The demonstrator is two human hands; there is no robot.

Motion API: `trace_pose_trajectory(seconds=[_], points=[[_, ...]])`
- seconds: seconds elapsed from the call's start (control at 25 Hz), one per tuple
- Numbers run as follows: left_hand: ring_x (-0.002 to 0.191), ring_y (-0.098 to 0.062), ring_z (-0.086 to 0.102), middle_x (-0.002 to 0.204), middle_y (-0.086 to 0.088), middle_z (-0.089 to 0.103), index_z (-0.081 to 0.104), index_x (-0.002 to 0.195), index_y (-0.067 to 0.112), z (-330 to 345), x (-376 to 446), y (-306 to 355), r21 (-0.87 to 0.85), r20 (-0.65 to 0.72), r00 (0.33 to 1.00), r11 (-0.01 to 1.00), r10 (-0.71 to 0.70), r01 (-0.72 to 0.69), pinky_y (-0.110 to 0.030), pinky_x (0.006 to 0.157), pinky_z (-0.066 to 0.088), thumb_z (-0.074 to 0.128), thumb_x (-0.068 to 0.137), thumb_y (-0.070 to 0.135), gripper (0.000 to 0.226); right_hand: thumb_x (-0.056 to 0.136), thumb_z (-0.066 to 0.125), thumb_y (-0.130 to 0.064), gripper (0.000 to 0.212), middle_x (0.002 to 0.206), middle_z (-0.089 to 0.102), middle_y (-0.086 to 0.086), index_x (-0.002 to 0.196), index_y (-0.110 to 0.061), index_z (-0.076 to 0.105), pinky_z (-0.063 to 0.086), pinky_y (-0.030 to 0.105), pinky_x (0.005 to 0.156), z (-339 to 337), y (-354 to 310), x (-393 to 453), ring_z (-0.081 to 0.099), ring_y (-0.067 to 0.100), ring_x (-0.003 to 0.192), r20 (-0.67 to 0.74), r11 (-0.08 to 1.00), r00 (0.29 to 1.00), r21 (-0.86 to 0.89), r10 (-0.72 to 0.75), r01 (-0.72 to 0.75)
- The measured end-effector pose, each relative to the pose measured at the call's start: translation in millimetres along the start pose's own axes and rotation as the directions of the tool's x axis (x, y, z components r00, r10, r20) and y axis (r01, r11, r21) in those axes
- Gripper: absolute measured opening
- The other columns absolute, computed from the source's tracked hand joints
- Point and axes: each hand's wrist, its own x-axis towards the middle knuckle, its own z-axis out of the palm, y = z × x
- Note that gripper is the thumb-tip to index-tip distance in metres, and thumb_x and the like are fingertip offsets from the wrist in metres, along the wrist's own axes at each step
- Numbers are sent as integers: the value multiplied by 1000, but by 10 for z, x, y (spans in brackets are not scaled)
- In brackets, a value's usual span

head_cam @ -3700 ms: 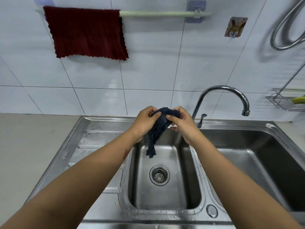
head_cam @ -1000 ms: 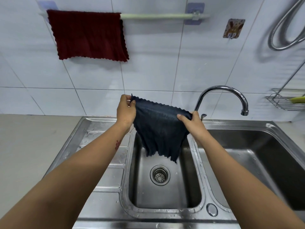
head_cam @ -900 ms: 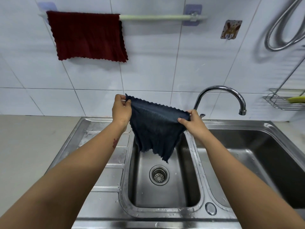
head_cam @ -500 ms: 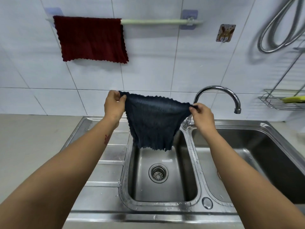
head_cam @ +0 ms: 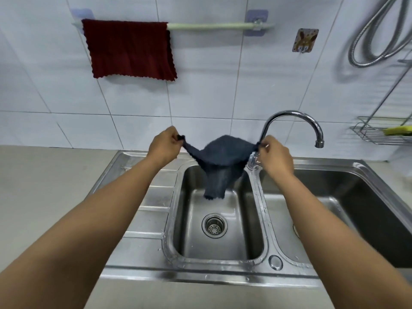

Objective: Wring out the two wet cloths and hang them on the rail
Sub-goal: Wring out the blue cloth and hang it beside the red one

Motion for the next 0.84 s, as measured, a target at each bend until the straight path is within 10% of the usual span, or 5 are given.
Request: trace_pose_trajectory(seconds=[0.28, 0.68, 0.84], points=[[77, -32, 57, 76, -4, 60, 47, 93, 12, 30, -157, 64, -54, -195, 981, 999, -20, 10, -33, 67, 39, 49, 97, 30, 18, 97, 42, -27, 13, 80, 62, 7, 91, -17, 48, 36, 34, 60, -95, 50, -26, 54, 33, 71, -43, 998, 999, 61, -6, 9], [74, -35, 51, 82, -11, 57, 41, 93, 17, 66, -230, 212, 364, -175, 983, 931, 50, 18, -36, 63, 38, 33, 101, 35, 21, 99, 33, -33, 20, 85, 60, 13, 99, -16, 43, 41, 38, 65, -212, 184, 104, 55, 35, 76, -6, 998, 998, -3, 55, -55], [64, -35, 67, 74, -12, 69, 45, 94, 16, -29, -92, 284, 60, -176, 980, 993, -92, 104, -41, 67, 57, 37, 99, 36, 22, 99, 33, -33, 18, 85, 56, 13, 97, -17, 42, 37, 37, 67, -208, 55, 268, 49, 32, 75, 22, 990, 995, 101, 97, -99]])
